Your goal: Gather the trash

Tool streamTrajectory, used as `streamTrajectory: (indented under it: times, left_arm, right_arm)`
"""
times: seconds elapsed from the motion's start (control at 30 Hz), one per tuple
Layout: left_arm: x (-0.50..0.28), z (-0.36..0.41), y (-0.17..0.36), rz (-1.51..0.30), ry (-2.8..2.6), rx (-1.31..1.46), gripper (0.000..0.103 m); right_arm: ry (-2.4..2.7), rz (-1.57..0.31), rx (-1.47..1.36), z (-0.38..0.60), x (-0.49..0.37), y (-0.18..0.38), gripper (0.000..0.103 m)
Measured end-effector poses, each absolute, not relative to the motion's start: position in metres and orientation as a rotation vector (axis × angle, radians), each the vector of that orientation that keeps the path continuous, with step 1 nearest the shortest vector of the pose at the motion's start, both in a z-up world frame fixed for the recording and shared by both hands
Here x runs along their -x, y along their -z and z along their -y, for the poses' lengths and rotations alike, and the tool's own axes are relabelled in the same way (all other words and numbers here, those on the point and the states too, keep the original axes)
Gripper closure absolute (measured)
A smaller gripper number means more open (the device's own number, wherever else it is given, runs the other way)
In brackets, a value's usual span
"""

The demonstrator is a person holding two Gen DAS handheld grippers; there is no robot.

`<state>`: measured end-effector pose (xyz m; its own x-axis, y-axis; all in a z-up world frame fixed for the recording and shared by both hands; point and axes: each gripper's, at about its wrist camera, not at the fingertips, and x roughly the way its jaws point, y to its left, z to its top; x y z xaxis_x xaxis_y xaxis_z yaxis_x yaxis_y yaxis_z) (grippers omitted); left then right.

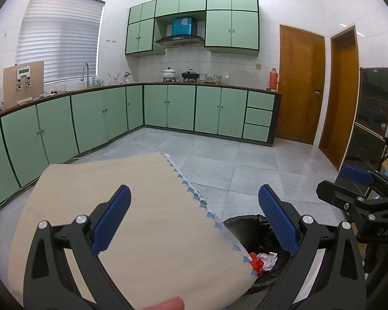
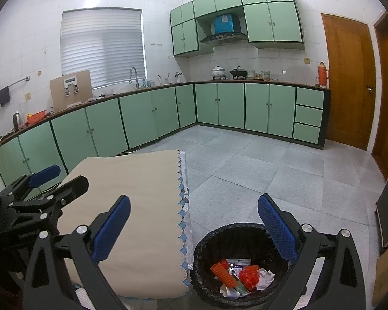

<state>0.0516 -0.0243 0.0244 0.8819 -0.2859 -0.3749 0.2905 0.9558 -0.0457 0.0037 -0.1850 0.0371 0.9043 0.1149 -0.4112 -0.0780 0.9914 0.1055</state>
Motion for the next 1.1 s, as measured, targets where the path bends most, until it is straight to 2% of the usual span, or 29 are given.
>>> streamTrajectory:
  times: [1.1]
  left_arm:
    - [-0.051, 0.029, -0.0248, -0.385, 0.299, -0.014, 0.007]
  right_arm:
    - [-0.098, -0.437, -0.093, 0.1887, -0.0098, -0.0446, 0.006]
